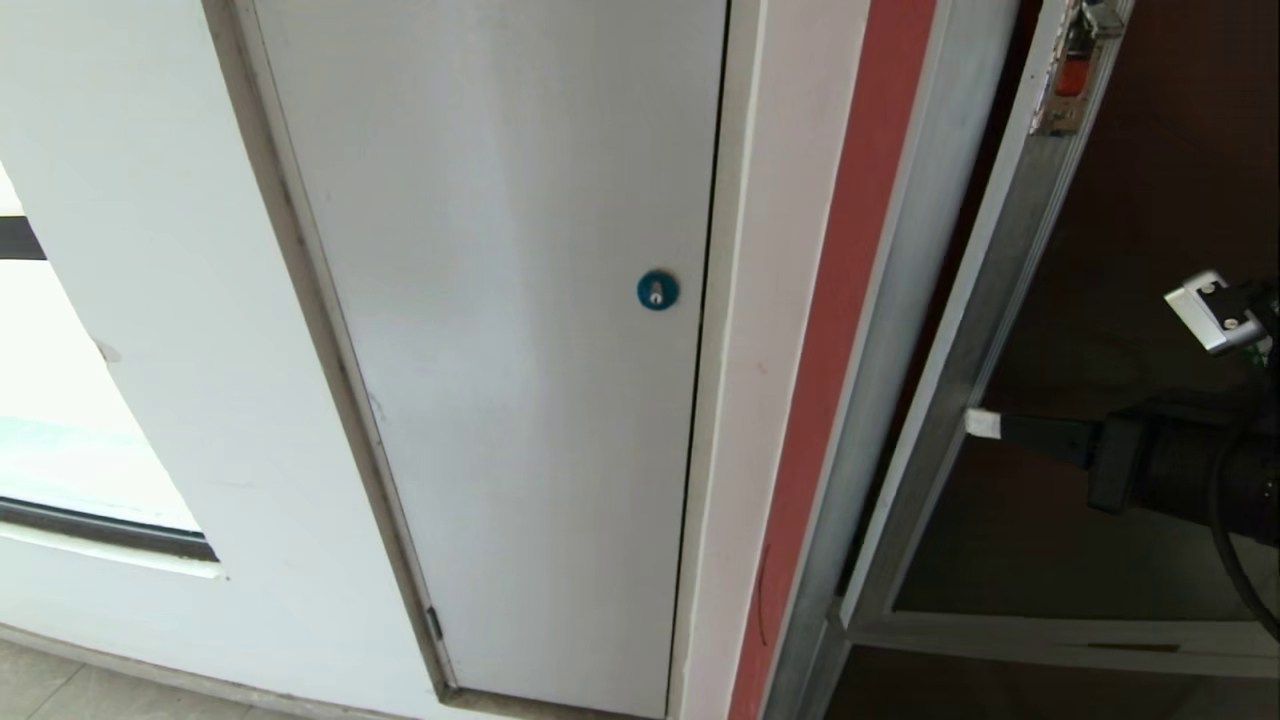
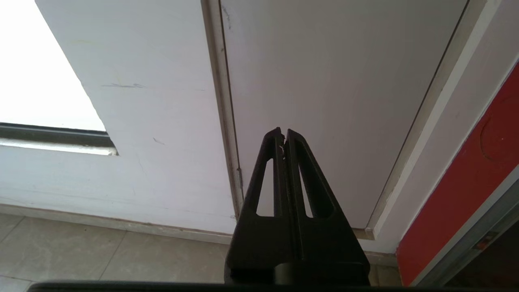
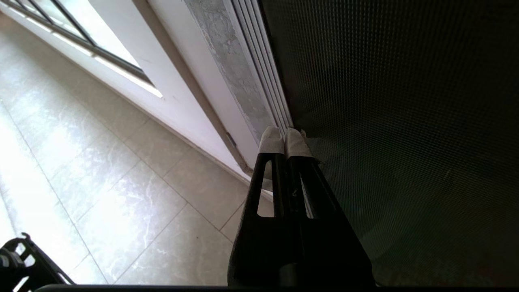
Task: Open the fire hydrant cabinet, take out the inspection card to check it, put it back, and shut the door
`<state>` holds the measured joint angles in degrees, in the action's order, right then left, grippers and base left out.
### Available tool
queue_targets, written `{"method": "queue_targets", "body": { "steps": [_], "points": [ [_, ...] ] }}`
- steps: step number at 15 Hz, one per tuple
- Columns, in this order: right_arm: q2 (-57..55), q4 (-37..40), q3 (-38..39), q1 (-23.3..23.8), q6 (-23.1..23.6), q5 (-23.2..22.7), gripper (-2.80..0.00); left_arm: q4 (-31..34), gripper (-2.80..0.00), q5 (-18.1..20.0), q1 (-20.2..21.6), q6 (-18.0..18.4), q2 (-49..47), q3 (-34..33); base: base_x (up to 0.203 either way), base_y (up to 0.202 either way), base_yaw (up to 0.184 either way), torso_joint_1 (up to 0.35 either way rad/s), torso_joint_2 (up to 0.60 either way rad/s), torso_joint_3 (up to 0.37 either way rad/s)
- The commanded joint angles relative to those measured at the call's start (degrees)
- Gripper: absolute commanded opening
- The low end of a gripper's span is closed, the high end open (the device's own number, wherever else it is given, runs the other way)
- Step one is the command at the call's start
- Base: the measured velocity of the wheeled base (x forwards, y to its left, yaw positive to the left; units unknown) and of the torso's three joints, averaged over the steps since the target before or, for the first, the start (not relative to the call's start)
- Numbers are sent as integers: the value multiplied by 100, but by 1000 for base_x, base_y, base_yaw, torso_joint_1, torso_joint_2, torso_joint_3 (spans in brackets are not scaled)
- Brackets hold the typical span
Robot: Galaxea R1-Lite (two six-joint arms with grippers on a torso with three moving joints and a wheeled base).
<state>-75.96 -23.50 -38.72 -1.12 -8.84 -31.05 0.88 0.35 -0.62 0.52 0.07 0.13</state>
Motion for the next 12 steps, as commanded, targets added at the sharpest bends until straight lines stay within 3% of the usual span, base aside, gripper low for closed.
{"method": "queue_targets", "body": {
  "steps": [1, 5, 8, 12],
  "points": [
    [-288, -23, -203, -11, -4, 47, -280, 0, -280, 0, 1, 0, -7, 4, 0, 0, 0, 0, 0, 0],
    [-766, -736, -322, -24, -13, 364, -280, 0, -280, 0, 1, 0, -7, 4, 0, 0, 0, 0, 0, 0],
    [-1213, -1458, -310, -174, -27, 1010, -280, 0, -280, 0, 1, 0, -7, 4, 0, 0, 0, 0, 0, 0],
    [-1266, -1499, -320, -178, -39, 1025, -280, 0, -280, 0, 1, 0, -7, -5, 0, 0, 0, 0, 0, 0]
  ]
}}
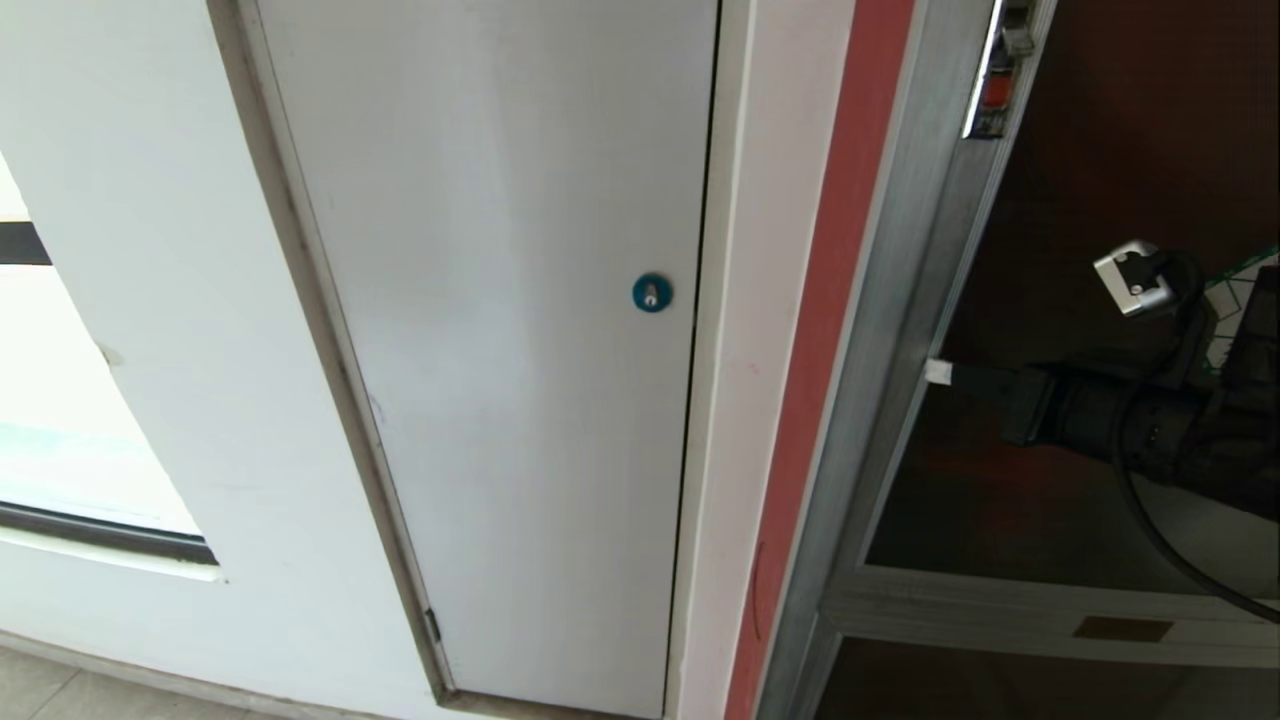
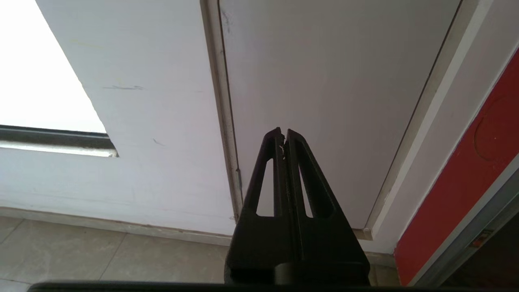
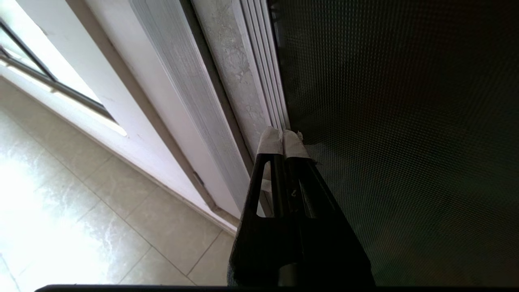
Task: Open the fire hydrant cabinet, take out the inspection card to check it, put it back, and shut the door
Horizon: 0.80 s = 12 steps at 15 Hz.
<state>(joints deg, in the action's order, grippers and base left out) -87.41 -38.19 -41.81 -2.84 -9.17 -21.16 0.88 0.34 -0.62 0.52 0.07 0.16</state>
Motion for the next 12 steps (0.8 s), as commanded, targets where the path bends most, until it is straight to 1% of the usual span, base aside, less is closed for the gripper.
{"method": "queue_targets", "body": {
  "steps": [1, 5, 7, 9, 12],
  "points": [
    [-153, -39, -11, -6, -6, 42, -280, 0, -280, 1, 1, 0, -7, 2, 0, 0, 0, 0, 0, 0],
    [76, -31, 103, -19, -51, 27, -280, 0, -280, 1, 1, 0, -7, 2, 0, 0, 0, 0, 0, 0],
    [329, -33, 252, -52, -251, -10, -280, 0, -280, 1, 1, 0, -7, -5, 0, 0, 0, 0, 0, 0],
    [589, -39, 340, -249, -476, -19, -280, 0, -280, 1, 1, 0, -7, 2, 0, 0, 0, 0, 0, 0],
    [1031, -32, 547, -606, -571, -19, -280, 0, -280, 1, 1, 0, -7, 2, 0, 0, 0, 3, 8, -4]
  ]
}}
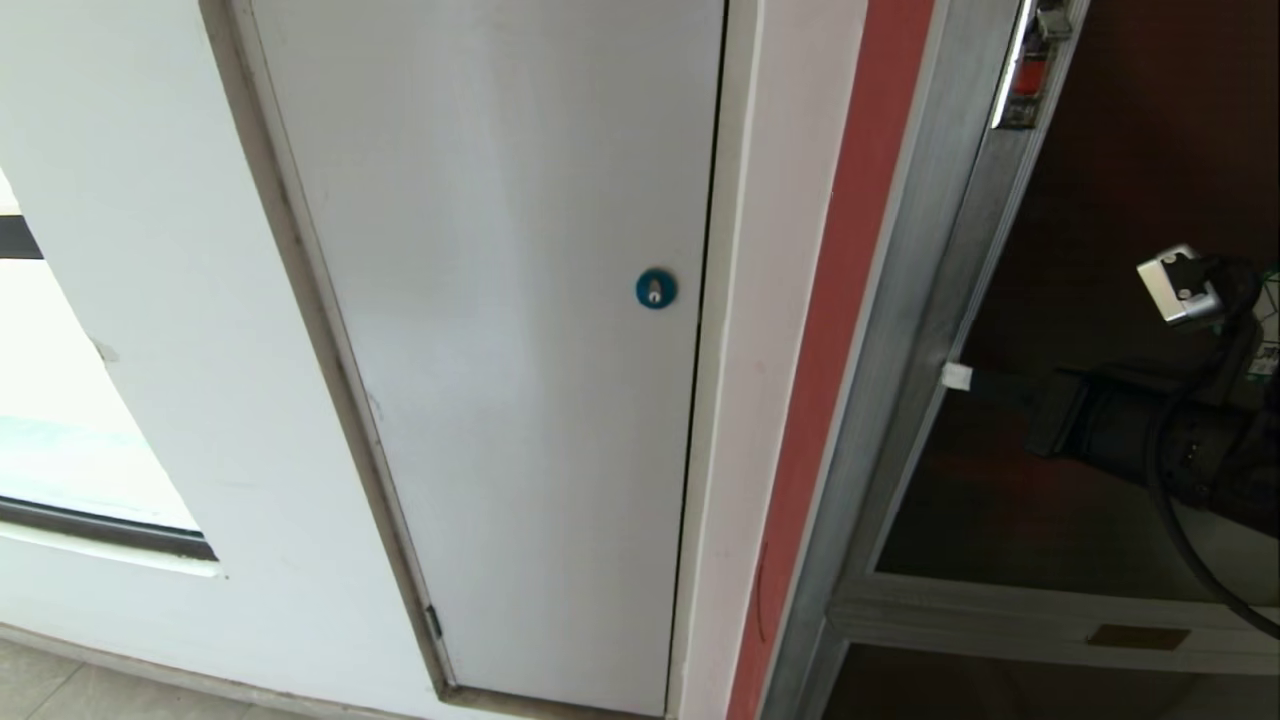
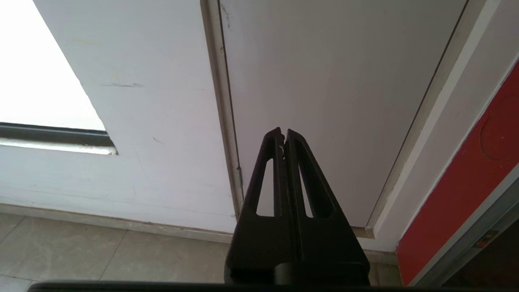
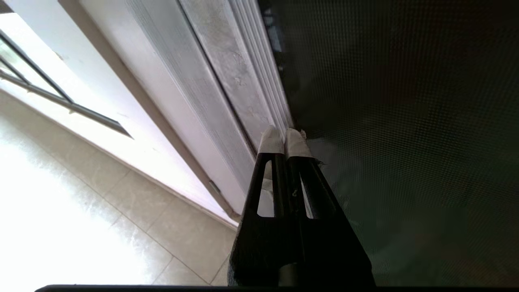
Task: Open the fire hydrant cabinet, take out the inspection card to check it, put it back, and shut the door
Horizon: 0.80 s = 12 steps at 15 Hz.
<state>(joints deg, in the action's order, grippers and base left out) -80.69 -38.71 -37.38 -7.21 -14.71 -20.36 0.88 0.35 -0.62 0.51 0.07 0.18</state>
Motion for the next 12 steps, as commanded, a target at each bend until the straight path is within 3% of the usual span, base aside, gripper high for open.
{"method": "queue_targets", "body": {
  "steps": [1, 8, 12],
  "points": [
    [448, 21, 160, -245, -32, -100, -280, 0, -280, 0, 1, 2, -7, -5, 0, 0, 0, 0, 0, 0],
    [1527, 85, 308, -604, -199, -74, -280, 0, -280, 0, 1, 2, -7, -6, 0, 0, 0, 0, 0, 0],
    [1757, 134, -124, -598, -208, -58, -280, 0, -280, 0, 1, 2, -7, -4, 0, 0, 0, 0, 0, 0]
  ]
}}
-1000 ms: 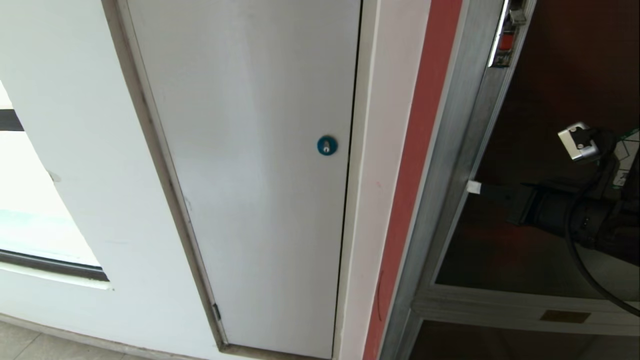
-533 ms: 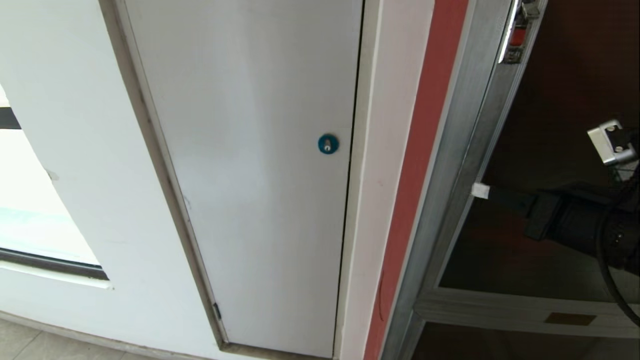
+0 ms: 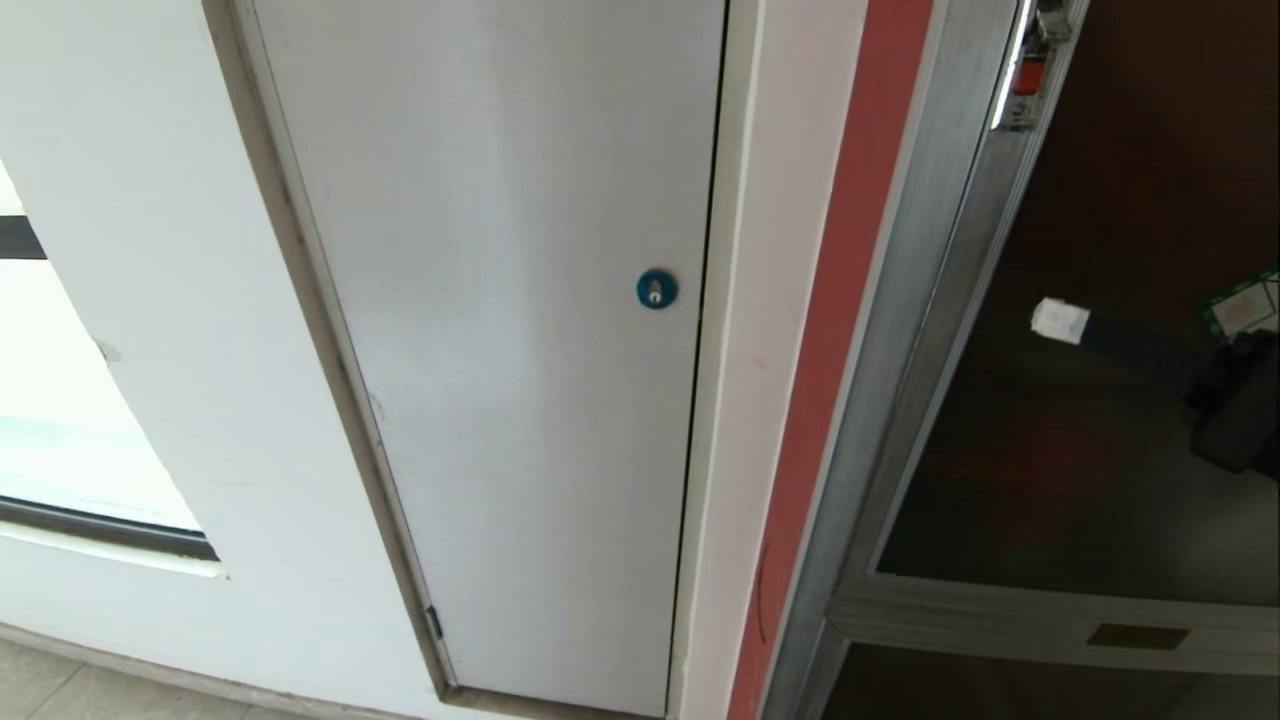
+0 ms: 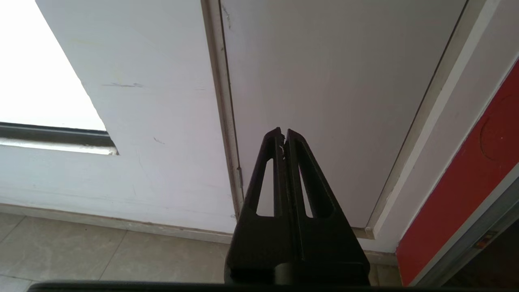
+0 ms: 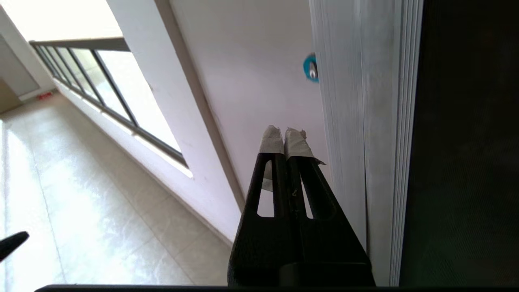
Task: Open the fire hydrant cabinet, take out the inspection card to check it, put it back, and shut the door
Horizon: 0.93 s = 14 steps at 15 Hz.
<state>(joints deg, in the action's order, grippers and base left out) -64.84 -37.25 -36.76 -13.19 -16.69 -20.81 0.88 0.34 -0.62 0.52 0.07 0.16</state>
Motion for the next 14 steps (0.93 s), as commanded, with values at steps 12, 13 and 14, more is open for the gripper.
{"method": "queue_targets", "body": {
  "steps": [12, 13, 14],
  "points": [
    [-212, 1253, -2384, 1, -10, -7, -280, 0, -280, 2, 1, 0, -7, -4, 0, 0, 0, 0, 0, 0],
    [-256, 1261, -2451, 1, -10, 7, -280, 0, -280, 2, 1, 0, -7, -3, 0, 0, 0, 0, 0, 0],
    [-311, 1310, -2642, 1, -10, 51, -280, 0, -280, 2, 1, 0, -7, 0, 0, 0, 0, 0, 0, 0]
  ]
}}
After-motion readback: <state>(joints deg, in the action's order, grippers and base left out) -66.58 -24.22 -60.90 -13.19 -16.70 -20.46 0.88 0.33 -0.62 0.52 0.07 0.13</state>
